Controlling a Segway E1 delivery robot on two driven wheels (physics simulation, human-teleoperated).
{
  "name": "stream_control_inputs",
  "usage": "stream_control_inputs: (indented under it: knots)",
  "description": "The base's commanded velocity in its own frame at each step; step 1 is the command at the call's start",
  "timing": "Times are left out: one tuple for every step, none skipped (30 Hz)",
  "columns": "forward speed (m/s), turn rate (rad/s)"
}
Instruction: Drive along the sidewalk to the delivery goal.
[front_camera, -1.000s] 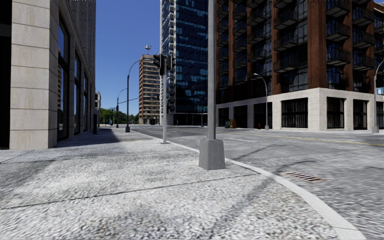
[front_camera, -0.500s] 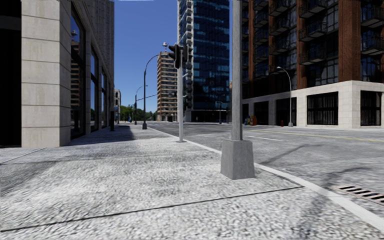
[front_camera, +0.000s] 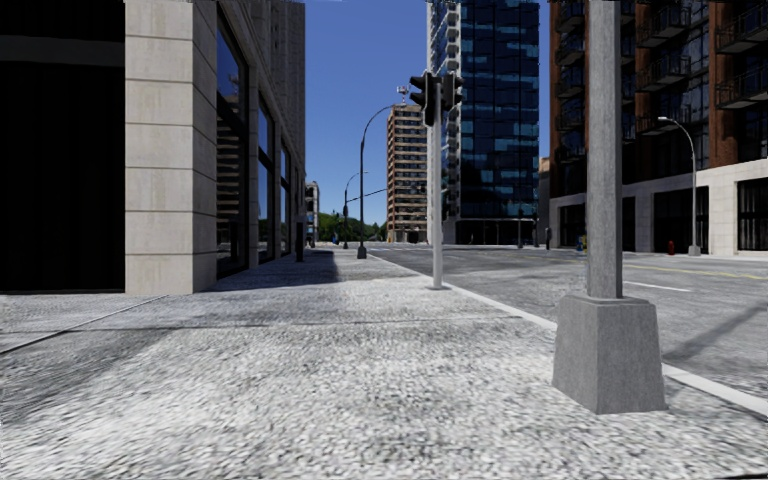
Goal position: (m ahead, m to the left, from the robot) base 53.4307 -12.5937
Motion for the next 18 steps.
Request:
stream_control_inputs:
  knots:
    - [1.31, 0.52]
    - [1.31, 0.50]
    - [1.31, 0.48]
    - [1.31, 0.44]
    - [1.31, 0.33]
    - [1.31, 0.30]
    - [1.31, 0.24]
    - [1.31, 0.24]
    - [1.32, 0.00]
    - [1.42, 0.00]
    - [2.00, 0.00]
    - [2.00, 0.00]
    - [2.00, 0.00]
    - [2.00, 0.00]
    - [2.00, 0.00]
    - [2.00, 0.00]
    - [2.00, 0.00]
    - [2.00, 0.00]
